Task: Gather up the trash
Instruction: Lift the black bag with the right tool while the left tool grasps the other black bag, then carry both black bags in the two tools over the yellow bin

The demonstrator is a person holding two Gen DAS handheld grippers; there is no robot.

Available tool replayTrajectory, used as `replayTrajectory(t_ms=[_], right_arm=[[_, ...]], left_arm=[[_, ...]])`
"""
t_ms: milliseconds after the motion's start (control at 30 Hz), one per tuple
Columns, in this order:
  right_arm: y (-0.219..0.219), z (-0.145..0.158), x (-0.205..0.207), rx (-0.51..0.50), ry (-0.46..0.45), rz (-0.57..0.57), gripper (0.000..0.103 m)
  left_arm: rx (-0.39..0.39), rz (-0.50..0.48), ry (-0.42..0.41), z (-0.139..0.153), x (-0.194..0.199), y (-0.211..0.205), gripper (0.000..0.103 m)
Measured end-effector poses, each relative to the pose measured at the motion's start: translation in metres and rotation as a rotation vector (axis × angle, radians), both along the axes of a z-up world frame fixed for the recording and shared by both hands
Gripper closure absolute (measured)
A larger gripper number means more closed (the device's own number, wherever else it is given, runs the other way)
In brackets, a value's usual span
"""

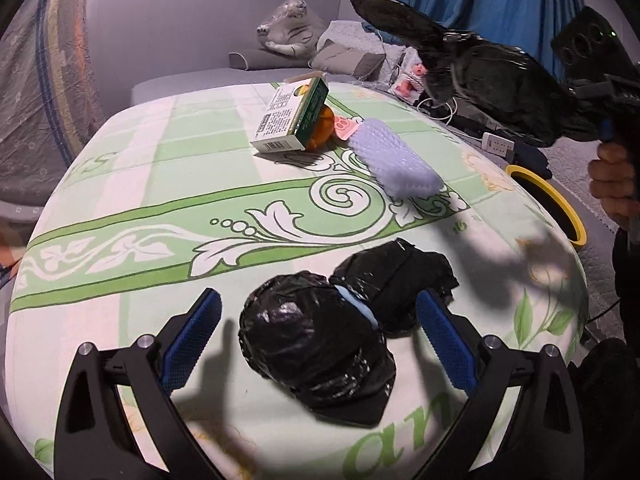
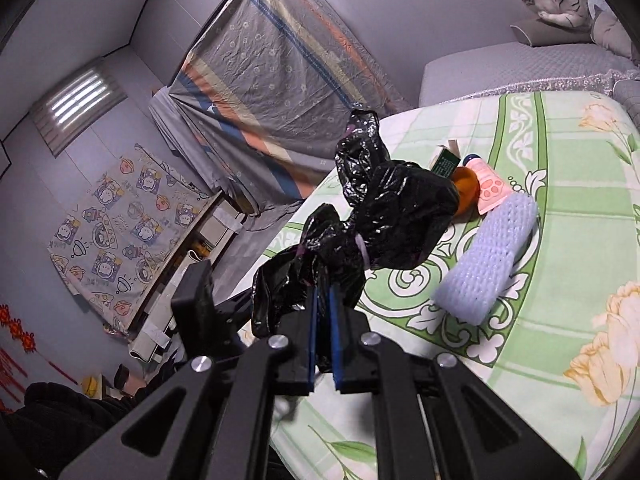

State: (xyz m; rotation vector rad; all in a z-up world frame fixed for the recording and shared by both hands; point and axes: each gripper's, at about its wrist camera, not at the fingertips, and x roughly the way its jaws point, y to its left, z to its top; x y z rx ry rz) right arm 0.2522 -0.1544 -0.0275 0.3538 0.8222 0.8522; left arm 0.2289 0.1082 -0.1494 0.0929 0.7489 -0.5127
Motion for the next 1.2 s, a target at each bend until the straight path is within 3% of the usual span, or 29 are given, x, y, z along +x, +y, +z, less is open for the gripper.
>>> replayTrajectory(t_ms=[167,300,733,1200], right_arm=[[-0.001,0.0,-0.005,0.006,-0.008,-0.006,0.098],[-0.002,0.001,-0.007,0.006,-0.013,-0.011,0.098],[-0.025,0.008,-0.018,0.045,-0.036,-0.058,0.098],[-0.1,0.032,-0.044,0.079,-0.132,-0.263,0.098]], left_arm=[[0.067,0.003,0.009,-0.007,0.002,-0.01,0.038],[0.054,0.008,-0.007,-0.001,-0.003,-0.01,0.055],[-0.027,0.089,-0.204,0.082,-0.045,-0.038,0.058],[-0.058,-0.026,-0.325,0.129,-0.067,-0.112,0.057]])
